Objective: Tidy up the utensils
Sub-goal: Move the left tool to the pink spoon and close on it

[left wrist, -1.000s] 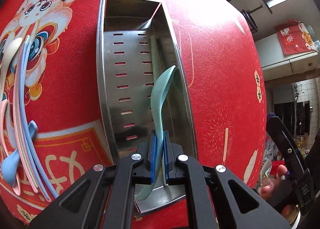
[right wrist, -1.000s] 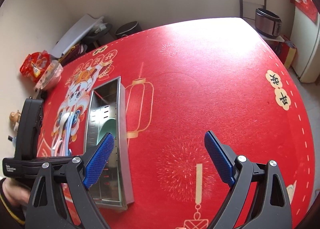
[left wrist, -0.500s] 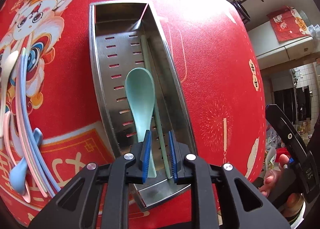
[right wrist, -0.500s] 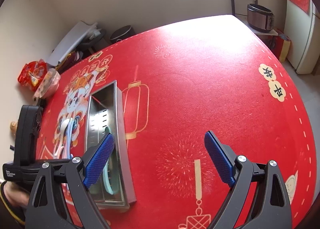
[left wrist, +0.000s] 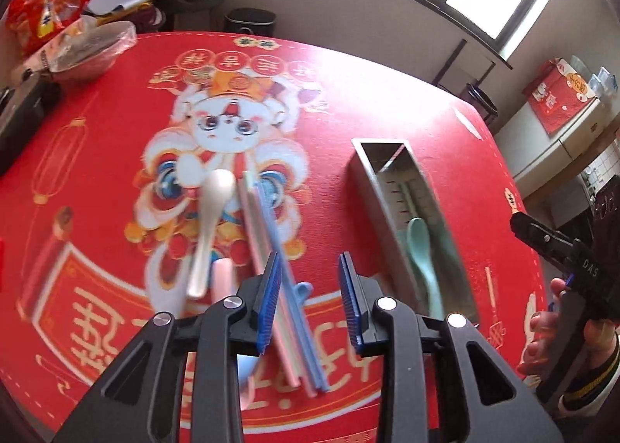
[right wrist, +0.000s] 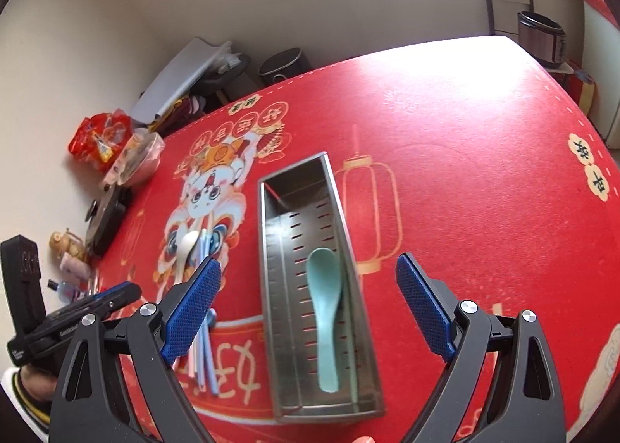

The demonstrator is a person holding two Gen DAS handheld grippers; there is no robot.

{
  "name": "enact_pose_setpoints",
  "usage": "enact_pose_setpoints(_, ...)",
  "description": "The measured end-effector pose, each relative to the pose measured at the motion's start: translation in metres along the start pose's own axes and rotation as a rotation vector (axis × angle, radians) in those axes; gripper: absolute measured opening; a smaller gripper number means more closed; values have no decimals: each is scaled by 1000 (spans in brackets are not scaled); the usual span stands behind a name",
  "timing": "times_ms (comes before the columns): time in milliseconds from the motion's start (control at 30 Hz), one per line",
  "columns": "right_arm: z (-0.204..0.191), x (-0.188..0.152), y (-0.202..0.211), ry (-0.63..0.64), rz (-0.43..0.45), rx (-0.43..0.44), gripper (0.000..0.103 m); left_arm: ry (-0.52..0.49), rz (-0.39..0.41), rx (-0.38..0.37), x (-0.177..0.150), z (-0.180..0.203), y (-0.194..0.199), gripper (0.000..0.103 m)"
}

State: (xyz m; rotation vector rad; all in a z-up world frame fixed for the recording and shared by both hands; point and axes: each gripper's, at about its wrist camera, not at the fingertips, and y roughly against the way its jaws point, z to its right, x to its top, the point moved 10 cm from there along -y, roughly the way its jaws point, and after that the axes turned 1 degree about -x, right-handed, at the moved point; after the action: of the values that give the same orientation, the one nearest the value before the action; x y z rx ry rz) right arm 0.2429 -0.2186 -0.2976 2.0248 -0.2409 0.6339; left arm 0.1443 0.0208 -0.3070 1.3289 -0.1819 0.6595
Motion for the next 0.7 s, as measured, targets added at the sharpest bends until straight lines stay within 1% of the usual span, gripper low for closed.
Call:
enact_pose_setpoints(100, -25, -8, -10, 17, -35, 28, 88, 42, -2, 60, -17, -46, 12, 30)
enact_pose_setpoints(200, -49, -20, -20, 8, -85, 86, 88, 97, -25, 76, -36, -81, 16, 30)
enact_pose_setpoints(267, -62, -29, -28, 26, -121, 86, 88, 110, -50, 77, -51, -94, 15, 30)
enact_pose_setpoints(333, -70, -38, -35, 65, -147, 44, 88, 106, -77, 69, -64, -98, 10, 31)
enact_pose_setpoints(400, -75, -43, -40, 88, -165, 21, 88, 98, -93, 68, -72, -97, 5, 33)
enact_pose_setpoints(467, -79, -47, -43, 95, -175, 7, 88, 103, -101, 46, -74, -98, -1, 33)
enact_pose_setpoints(533, -80, -49, -45, 100, -180, -12, 88, 85, -95, 33, -67, -97, -5, 33)
enact_pose_setpoints(633, -75, -52, -47, 86, -194, -43, 88, 27, -78, 30, -51, -93, -16, 33)
enact_pose_setpoints(700, -70, -54, -46, 69, -202, -61, 89, 3, -93, 26, -41, -93, -28, 32)
